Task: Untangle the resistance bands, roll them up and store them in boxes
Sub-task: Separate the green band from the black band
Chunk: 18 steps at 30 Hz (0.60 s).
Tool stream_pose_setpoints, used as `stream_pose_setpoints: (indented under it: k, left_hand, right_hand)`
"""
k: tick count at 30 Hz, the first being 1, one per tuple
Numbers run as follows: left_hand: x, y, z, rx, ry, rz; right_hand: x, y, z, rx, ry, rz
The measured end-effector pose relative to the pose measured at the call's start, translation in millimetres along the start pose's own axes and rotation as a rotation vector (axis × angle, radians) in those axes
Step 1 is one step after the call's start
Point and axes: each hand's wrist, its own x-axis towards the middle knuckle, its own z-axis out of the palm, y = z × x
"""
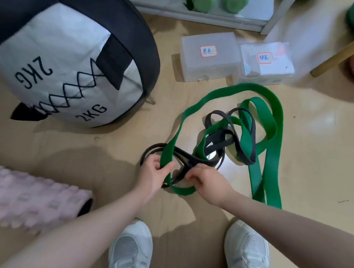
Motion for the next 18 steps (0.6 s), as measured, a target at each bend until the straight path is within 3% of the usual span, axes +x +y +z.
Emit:
stream_pose_setpoints:
  k: [3, 8, 11, 16, 18]
  left_hand:
    - [-1.3, -1.2, -12.3, 0.114, 0.063, 0.035]
    - [-9.4, -8.7, -29.8, 0.199, 0.002, 0.071]
    - [-15.9, -7.7, -36.2, 0.213, -0.004, 0.078]
    - [-17.1, -7.5, -47.8, 0.247, 0.076, 0.099]
    - [-15.8, -8.7, -52.3, 0.269, 0.108, 0.115]
  right_hand:
    - [17.0, 6.5, -17.2, -0.095, 0.189, 0.0]
    - [47.4, 3.2, -12.8, -0.484, 0.03, 0.037]
    - [63.7, -8.0, -2.4, -0.699, 0.035, 0.06]
    - [59.5, -11.4, 5.3, -0.822, 0.124, -0.02]
    - [54.0, -10.2, -1.6, -0.688, 0.118, 0.003]
